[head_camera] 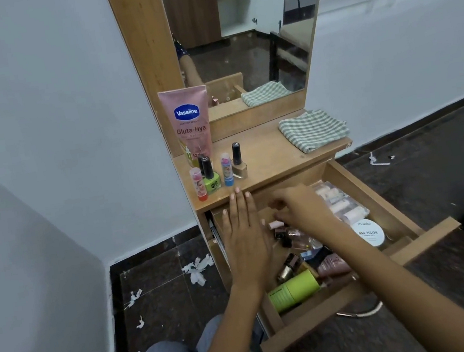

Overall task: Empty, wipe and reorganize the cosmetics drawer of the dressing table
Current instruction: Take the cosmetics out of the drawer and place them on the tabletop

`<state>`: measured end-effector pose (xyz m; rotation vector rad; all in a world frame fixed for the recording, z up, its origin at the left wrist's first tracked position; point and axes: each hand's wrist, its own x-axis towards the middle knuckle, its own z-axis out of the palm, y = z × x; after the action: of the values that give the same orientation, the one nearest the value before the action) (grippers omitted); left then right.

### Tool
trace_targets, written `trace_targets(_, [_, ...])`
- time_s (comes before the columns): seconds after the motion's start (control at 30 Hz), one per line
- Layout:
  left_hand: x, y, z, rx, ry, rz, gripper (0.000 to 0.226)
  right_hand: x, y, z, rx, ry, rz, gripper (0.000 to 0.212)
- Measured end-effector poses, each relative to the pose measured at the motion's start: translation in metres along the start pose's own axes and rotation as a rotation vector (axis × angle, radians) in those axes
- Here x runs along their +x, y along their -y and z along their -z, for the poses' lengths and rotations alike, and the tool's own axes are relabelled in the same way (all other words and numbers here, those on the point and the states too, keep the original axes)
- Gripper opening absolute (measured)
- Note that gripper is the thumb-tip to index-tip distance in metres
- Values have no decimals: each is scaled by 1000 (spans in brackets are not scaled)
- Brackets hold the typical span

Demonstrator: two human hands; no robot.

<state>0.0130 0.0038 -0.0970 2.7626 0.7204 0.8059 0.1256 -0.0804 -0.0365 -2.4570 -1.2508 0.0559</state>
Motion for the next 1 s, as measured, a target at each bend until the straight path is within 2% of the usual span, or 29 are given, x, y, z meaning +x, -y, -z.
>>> trace_targets(0.07, [0,1,-1,-2,4,1,56,2,3,-10,-204,173,-29,31])
trace_targets(0.17, [0,2,-2,1,9,2,57,9,10,-20,-436,362,-21,29])
trace_targets(0.37, [3,3,-3,21,6,16,55,20,12,-25,-561,521,64,28])
trace_targets(0.8, [3,3,-3,9,-15,27,55,12,12,-35,-569,537,128,39])
trace_targets(1.0, [4,3,-2,18,-1,15,55,12,16,-33,-559,474,67,25])
